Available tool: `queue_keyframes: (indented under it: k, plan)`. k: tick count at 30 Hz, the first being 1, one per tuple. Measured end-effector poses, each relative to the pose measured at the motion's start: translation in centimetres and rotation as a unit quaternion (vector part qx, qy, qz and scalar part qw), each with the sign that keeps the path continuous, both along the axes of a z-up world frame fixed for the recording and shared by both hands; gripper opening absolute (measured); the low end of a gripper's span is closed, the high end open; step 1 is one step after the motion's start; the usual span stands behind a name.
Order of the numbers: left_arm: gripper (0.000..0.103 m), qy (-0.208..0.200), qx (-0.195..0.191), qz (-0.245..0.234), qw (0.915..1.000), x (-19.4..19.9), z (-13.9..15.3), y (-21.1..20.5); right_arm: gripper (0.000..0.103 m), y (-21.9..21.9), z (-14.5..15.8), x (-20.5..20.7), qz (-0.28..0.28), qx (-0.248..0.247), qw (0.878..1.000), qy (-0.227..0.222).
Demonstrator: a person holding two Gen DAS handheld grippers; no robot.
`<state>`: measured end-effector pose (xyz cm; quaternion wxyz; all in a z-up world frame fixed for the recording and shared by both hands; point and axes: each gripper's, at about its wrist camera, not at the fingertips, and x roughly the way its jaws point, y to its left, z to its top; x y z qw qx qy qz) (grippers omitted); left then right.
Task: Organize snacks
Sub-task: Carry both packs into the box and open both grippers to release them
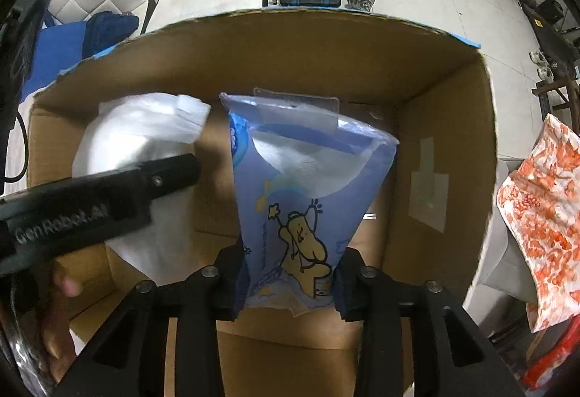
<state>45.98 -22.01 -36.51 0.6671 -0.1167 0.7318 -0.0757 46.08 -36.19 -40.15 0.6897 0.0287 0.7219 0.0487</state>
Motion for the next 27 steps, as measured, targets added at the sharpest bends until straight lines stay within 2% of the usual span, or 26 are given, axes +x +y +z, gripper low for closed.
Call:
queue_keyframes:
  k: [7,11,16,19,20,21,23,25,26,27]
  plan:
    - [0.075,0.000,0.020,-0.005,0.9998,-0.2,-0.4,-0.4,0.053,-0.1,-0.5,0.3,0.005,-0.020,1.000,0.001]
    - [0.092,-0.007,0.022,-0.007,0.9997,-0.5,0.2,-0.6,0.056,-0.4,-0.7,0.3,0.000,-0.011,1.000,0.004]
    - [0.094,-0.030,0.030,-0.007,0.9991,-0.5,1.4,-0.5,0.057,-0.5,0.4,-0.2,-0.007,-0.008,1.000,-0.006]
    - [0.094,-0.036,0.028,-0.009,0.9989,-0.8,2.0,-0.2,0.067,-0.6,1.4,-0.6,-0.006,-0.010,1.000,-0.014]
    - [0.094,-0.038,0.031,-0.012,0.9987,-1.0,2.2,0.0,0.076,-0.5,1.7,-0.8,-0.005,-0.014,1.000,-0.019]
    - [0.094,-0.043,0.034,-0.015,0.9984,-1.2,2.5,0.1,0.081,-0.5,2.2,-1.1,-0.003,-0.021,0.999,-0.027]
    - [0.094,-0.051,0.036,-0.017,0.9979,-1.8,3.1,0.3,0.081,-0.7,2.6,-1.7,-0.002,-0.024,0.999,-0.035]
    - [0.094,-0.063,0.039,-0.020,0.9970,-2.4,3.8,0.7,0.088,-0.9,3.3,-2.4,-0.006,-0.030,0.999,-0.044]
    - [0.094,-0.075,0.046,-0.020,0.9959,-3.0,4.4,1.1,0.095,-0.9,3.7,-2.6,-0.009,-0.031,0.998,-0.048]
    - [0.094,-0.088,0.052,-0.021,0.9946,-3.6,5.2,1.2,0.099,-0.9,4.1,-3.2,-0.013,-0.030,0.998,-0.056]
